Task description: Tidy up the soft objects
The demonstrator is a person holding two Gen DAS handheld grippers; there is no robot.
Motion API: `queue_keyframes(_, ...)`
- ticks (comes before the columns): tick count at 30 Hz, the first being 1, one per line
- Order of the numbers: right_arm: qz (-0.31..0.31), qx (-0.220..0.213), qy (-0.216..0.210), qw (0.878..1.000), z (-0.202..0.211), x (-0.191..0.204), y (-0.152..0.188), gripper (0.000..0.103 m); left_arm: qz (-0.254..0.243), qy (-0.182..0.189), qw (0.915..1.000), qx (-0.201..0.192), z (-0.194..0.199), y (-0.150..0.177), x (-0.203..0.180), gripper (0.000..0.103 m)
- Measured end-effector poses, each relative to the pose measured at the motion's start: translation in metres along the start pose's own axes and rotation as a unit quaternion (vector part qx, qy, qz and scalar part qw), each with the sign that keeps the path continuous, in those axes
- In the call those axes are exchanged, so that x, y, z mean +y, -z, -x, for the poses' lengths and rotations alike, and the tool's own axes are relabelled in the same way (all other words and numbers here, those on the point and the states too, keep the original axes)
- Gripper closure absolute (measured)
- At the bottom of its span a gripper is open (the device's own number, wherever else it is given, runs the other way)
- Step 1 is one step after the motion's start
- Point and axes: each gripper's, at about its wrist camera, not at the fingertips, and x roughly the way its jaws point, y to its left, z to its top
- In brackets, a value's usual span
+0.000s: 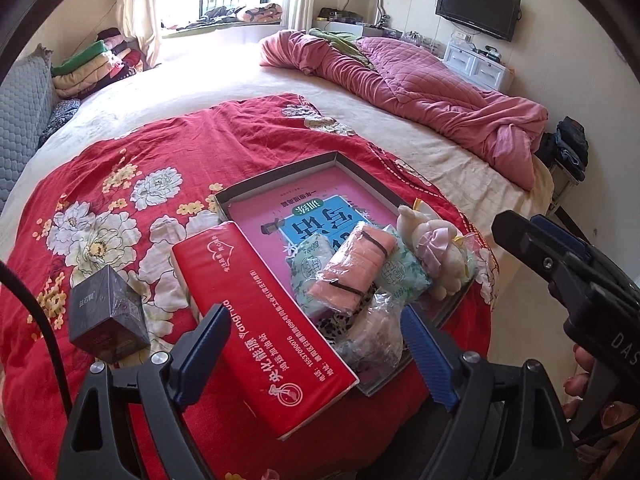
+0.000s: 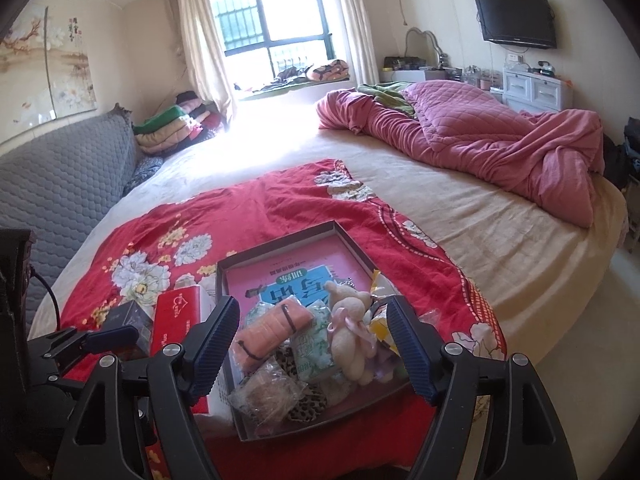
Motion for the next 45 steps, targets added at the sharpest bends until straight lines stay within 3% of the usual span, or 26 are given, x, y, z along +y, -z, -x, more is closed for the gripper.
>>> queue_keyframes(5, 0.009, 0.004, 0.011, 1.000, 0.009, 0.009, 0.003, 0.026, 0.007, -0.004, 0.9999, -0.007, 0.009, 0.006, 0.009, 0.017)
queue_keyframes(13, -0.053, 0.005, 0.055, 0.997, 0.032, 0.007, 0.023, 0.025, 0.014, -0.011, 0.9998, -0.009, 0.023, 0.022, 0.021, 0.017)
queue_keyframes(18, -0.072, 0.029, 0.072, 0.994, 0.039, 0.014, 0.042, 0.025, 0.016, -0.016, 0.9997, -0.009, 0.031, 0.030, 0.026, 0.017)
queue_keyframes(25, -0.049, 0.069, 0.088, 0.992, 0.039, 0.037, 0.070, 0.025, 0.019, -0.026, 0.9994, -0.011, 0.040, 0.042, 0.031, 0.017)
queue_keyframes(45, -0.024, 0.070, 0.104, 0.992, 0.046, 0.046, 0.084, 0.025, 0.017, -0.043, 0.9989, 0.012, 0.034, 0.068, 0.032, 0.017)
